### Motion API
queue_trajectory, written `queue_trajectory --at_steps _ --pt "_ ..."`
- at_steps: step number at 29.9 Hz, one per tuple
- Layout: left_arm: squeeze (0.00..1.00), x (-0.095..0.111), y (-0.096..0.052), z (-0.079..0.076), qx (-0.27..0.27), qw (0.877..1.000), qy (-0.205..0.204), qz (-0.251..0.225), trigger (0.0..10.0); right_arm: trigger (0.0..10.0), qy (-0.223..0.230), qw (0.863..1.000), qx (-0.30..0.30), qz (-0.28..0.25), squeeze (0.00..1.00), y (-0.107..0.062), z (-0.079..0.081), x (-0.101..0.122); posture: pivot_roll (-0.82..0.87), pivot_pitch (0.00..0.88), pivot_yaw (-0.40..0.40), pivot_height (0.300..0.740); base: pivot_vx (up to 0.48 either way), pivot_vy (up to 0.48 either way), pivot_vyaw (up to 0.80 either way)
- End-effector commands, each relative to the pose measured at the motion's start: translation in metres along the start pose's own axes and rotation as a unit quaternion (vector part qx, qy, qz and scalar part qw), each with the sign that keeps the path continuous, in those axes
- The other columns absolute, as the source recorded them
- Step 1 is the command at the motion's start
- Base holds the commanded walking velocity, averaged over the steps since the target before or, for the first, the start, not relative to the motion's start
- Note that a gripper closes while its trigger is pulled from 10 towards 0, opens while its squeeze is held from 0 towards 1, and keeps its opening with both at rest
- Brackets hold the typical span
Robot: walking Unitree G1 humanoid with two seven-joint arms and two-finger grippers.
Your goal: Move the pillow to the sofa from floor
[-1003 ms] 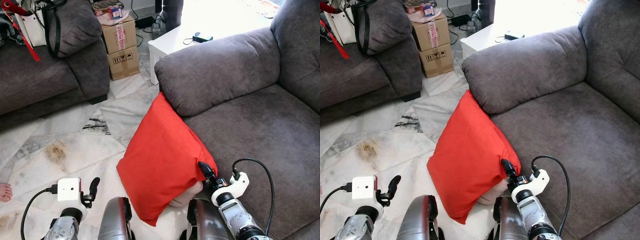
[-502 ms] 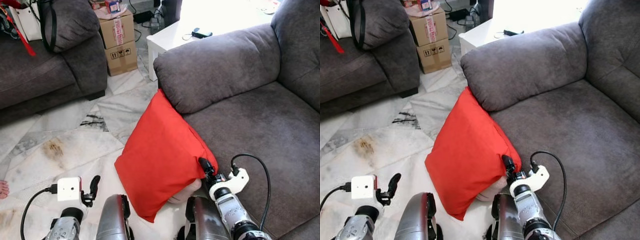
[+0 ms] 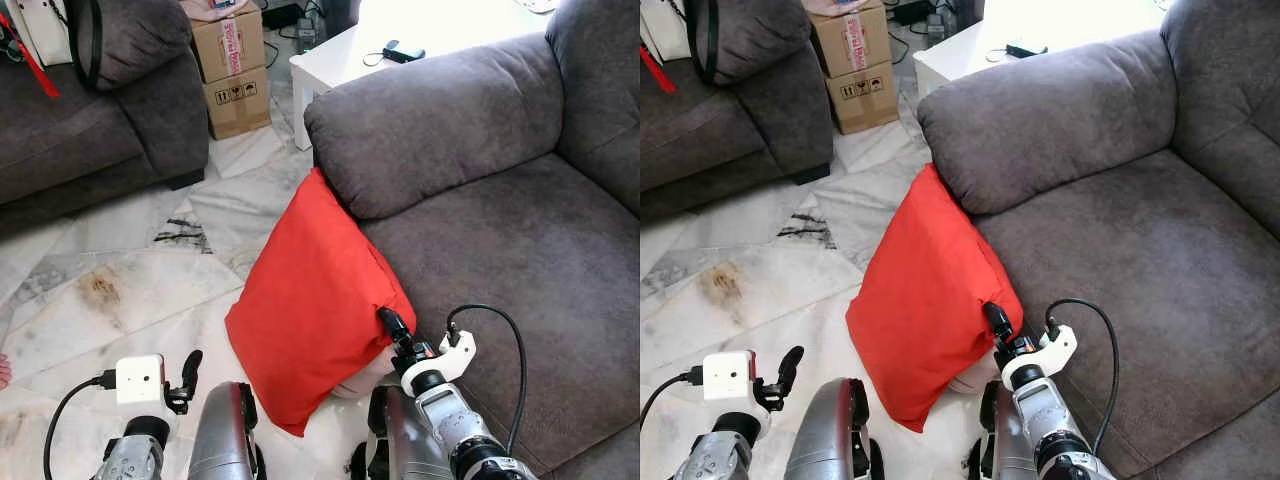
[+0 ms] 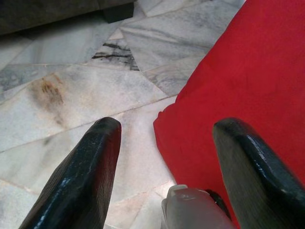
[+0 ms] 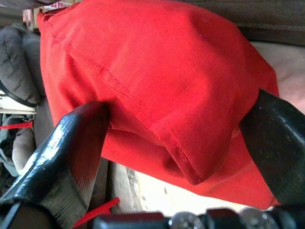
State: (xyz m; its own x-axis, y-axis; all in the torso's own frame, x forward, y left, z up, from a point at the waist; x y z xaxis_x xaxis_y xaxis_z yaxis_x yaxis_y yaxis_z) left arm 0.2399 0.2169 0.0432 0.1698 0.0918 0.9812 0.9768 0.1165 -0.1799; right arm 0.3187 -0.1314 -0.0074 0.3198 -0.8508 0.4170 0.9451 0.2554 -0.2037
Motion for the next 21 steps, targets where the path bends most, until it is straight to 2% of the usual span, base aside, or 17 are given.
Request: queue_trajectory --at_steps 1,4,5,6,21 --pt "0.00 -0.005 -0.004 0.001 0.008 1.000 -0.001 0.011 10.0 10.0 0.018 1.000 0.003 -0.003 0.00 -0.001 0.000 -0.003 0.15 0.261 -0.048 0.596 0.000 0.000 0.00" --pt "0.00 -0.005 -0.003 0.000 0.008 1.000 -0.004 0.010 10.0 10.0 0.035 0.999 -0.004 -0.029 0.00 0.002 0.002 0.005 0.14 0.263 -0.047 0.596 0.000 0.000 0.00" --pt "0.00 -0.004 -0.003 0.000 0.008 1.000 -0.005 0.009 10.0 4.7 0.039 0.999 -0.005 -0.038 0.00 0.003 0.002 0.007 0.15 0.264 -0.047 0.596 0.000 0.000 0.00" --pt "0.00 -0.004 -0.003 0.000 0.008 1.000 -0.005 0.009 10.0 0.0 0.039 0.998 -0.005 -0.041 0.00 0.003 0.002 0.008 0.15 0.264 -0.047 0.596 0.000 0.000 0.00" --pt "0.00 -0.007 -0.004 0.001 0.008 1.000 -0.005 0.012 10.0 0.0 0.033 0.998 -0.002 -0.048 0.00 0.001 0.000 0.013 0.14 0.273 -0.042 0.596 0.000 0.000 0.00"
Point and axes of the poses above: a point about 5 cm out from each wrist's last joint towards the gripper, its own y axis pointing out of the wrist towards the gripper, its own x axis along the axis of the wrist's last joint, z = x × y, the point moved 3 cm from there along y, pointing out of the wrist towards the gripper, and after that the axes turned 5 degrees about -y, right-handed, at the moved point
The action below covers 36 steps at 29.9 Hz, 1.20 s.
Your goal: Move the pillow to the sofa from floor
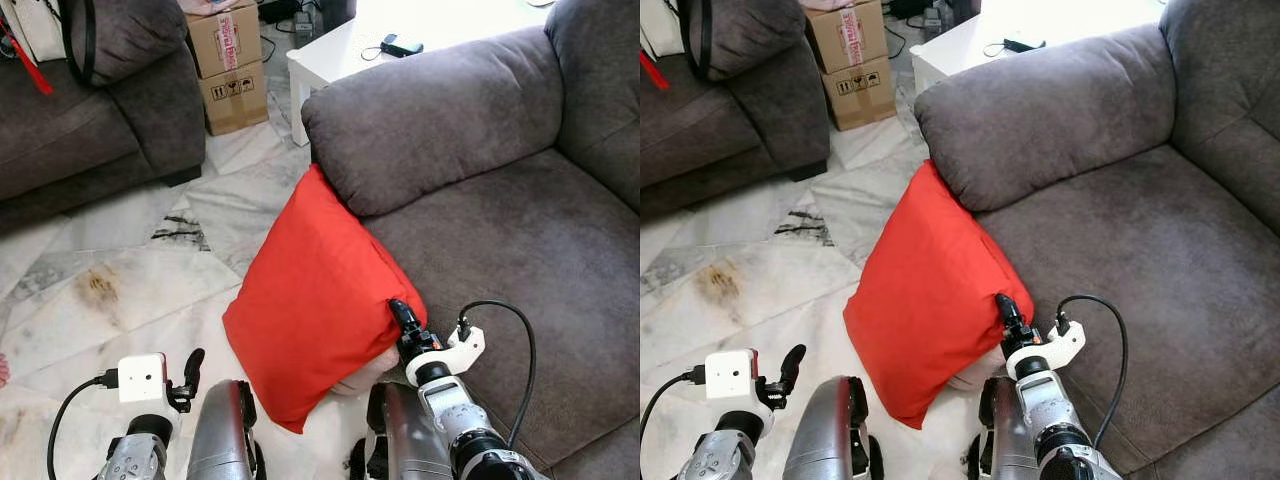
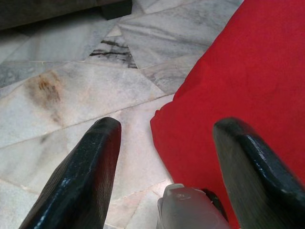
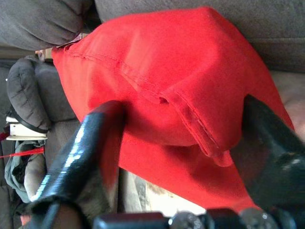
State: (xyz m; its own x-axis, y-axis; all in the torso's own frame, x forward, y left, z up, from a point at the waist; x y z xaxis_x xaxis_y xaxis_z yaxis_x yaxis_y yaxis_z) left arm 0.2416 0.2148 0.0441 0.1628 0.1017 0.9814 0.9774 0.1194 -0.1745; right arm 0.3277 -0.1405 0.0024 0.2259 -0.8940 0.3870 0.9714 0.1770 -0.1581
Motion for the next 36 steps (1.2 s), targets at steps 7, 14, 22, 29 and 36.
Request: queue_trajectory --at_steps 7,14,22,29,36 --pt "0.00 -0.0082 -0.0047 0.0031 0.007 1.000 -0.001 0.016 10.0 0.0 0.007 1.000 0.000 0.004 0.00 -0.0034 -0.0028 -0.0050 0.14 0.273 -0.044 0.596 0.000 0.000 0.00" --pt "0.00 -0.0087 -0.0037 0.0017 0.007 1.000 -0.003 0.015 10.0 0.0 0.004 1.000 0.004 0.010 0.00 -0.0035 -0.0020 -0.0070 0.14 0.272 -0.048 0.596 0.000 0.000 0.00" --pt "0.00 -0.0084 -0.0031 0.0006 0.008 1.000 -0.007 0.012 10.0 0.0 0.005 1.000 0.004 0.010 0.00 -0.0038 -0.0026 -0.0065 0.14 0.270 -0.051 0.596 0.000 0.000 0.00" --pt "0.00 -0.0077 -0.0019 0.0011 0.010 1.000 -0.008 0.010 10.0 0.0 0.005 1.000 0.005 0.010 0.00 -0.0036 -0.0024 -0.0061 0.13 0.267 -0.052 0.596 0.000 0.000 0.00" --pt "0.00 -0.0073 -0.0014 -0.0004 0.008 1.000 -0.010 0.009 10.0 0.0 0.004 1.000 0.007 0.011 0.00 -0.0036 -0.0019 -0.0069 0.13 0.265 -0.051 0.596 0.000 0.000 0.00"
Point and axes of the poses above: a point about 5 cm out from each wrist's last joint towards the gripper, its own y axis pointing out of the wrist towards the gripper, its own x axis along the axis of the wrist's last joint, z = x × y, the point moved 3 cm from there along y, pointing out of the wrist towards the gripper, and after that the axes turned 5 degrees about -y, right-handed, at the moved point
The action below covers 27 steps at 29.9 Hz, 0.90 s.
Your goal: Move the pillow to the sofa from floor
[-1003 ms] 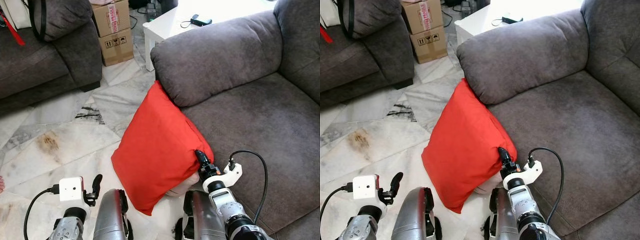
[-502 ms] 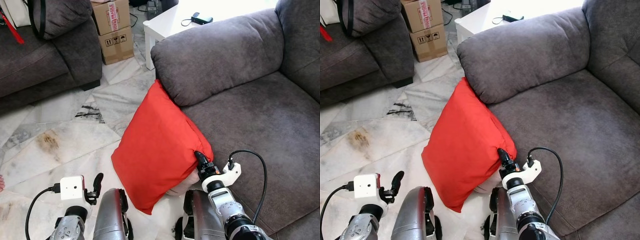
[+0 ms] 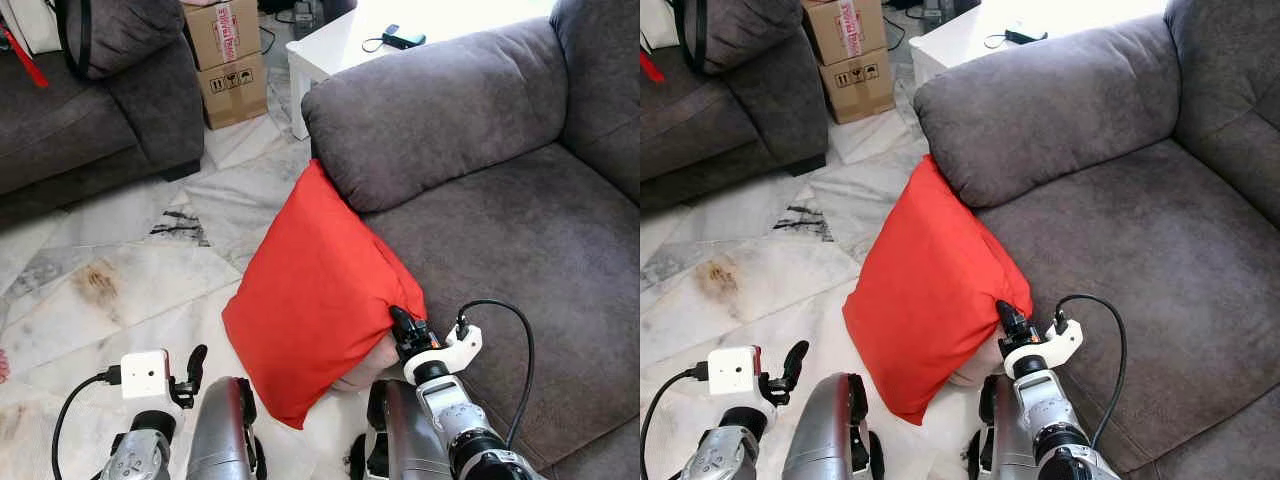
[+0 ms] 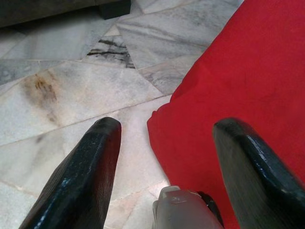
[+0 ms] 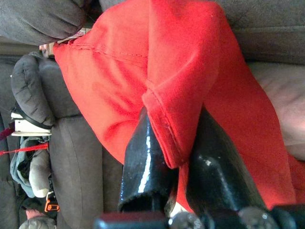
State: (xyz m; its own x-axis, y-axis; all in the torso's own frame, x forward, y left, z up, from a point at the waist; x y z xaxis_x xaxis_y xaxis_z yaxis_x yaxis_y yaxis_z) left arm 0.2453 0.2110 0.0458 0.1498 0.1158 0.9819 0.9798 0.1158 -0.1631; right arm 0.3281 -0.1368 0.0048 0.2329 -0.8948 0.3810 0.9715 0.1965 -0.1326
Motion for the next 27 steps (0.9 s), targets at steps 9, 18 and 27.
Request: queue_trajectory --at_steps 9,18,27 --pt "0.00 -0.009 -0.004 0.004 0.011 1.000 -0.002 0.015 10.0 0.0 -0.003 1.000 -0.006 0.008 0.00 -0.005 -0.005 -0.005 0.14 0.262 -0.051 0.596 0.000 0.000 0.00" --pt "0.00 -0.008 0.003 0.005 0.010 1.000 0.001 0.011 10.0 6.0 -0.082 0.996 0.013 0.025 0.00 -0.001 0.002 -0.004 0.14 0.230 -0.054 0.596 0.000 0.000 0.00" --pt "0.00 -0.002 0.007 0.010 0.012 1.000 0.010 0.002 10.0 10.0 -0.176 0.984 0.018 0.021 0.00 -0.013 -0.008 0.016 0.12 0.202 -0.047 0.596 0.000 0.000 0.00"
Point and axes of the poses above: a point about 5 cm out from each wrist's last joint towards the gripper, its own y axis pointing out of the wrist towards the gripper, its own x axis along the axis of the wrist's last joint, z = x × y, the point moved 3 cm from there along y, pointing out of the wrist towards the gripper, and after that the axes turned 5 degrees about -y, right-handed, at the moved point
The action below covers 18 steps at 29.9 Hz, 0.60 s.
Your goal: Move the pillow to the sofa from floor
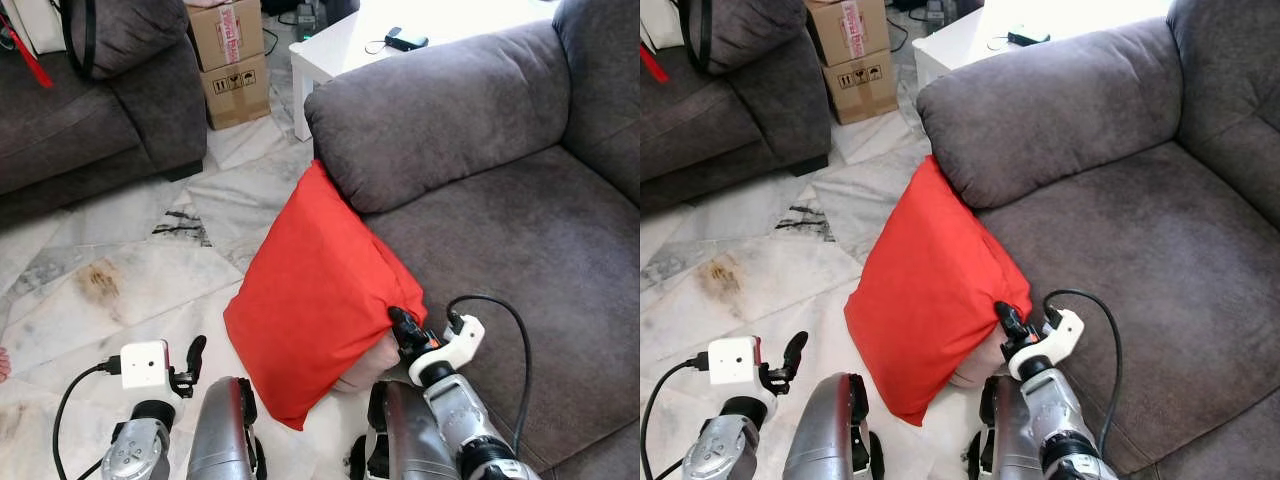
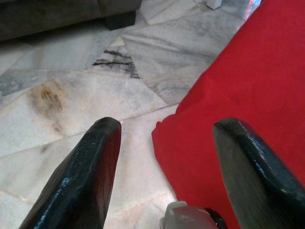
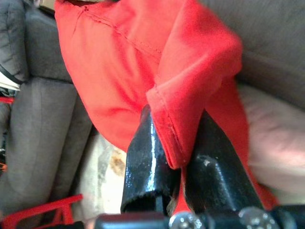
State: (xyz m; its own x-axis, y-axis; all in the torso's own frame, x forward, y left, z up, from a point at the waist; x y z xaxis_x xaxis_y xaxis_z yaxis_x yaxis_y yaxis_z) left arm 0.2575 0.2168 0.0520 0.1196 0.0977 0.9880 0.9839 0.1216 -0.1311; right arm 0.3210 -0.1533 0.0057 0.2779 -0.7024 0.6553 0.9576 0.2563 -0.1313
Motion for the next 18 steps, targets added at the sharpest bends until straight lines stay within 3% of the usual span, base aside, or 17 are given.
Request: queue_trajectory --at_steps 1,5,10,18 --pt "0.00 -0.009 -0.003 0.008 0.011 1.000 0.005 0.016 10.0 10.0 -0.023 1.000 0.000 -0.015 0.00 -0.005 -0.006 0.012 0.12 0.191 -0.045 0.596 0.000 0.000 0.00" --pt "0.00 -0.006 0.000 0.011 0.013 1.000 0.008 0.010 10.0 10.0 -0.043 0.998 0.004 -0.037 0.00 -0.008 -0.009 0.029 0.11 0.175 -0.044 0.596 0.000 0.000 0.00" --pt "0.00 0.008 0.008 0.008 0.007 1.000 0.010 -0.014 10.0 10.0 -0.132 0.988 0.065 -0.049 0.00 -0.009 0.015 0.044 0.10 0.139 -0.035 0.596 0.000 0.000 0.00" --pt "0.00 0.019 0.015 0.007 0.000 0.999 0.009 -0.034 10.0 10.0 -0.160 0.982 0.055 -0.079 0.00 -0.020 0.022 0.055 0.06 0.114 -0.021 0.596 0.000 0.000 0.00"
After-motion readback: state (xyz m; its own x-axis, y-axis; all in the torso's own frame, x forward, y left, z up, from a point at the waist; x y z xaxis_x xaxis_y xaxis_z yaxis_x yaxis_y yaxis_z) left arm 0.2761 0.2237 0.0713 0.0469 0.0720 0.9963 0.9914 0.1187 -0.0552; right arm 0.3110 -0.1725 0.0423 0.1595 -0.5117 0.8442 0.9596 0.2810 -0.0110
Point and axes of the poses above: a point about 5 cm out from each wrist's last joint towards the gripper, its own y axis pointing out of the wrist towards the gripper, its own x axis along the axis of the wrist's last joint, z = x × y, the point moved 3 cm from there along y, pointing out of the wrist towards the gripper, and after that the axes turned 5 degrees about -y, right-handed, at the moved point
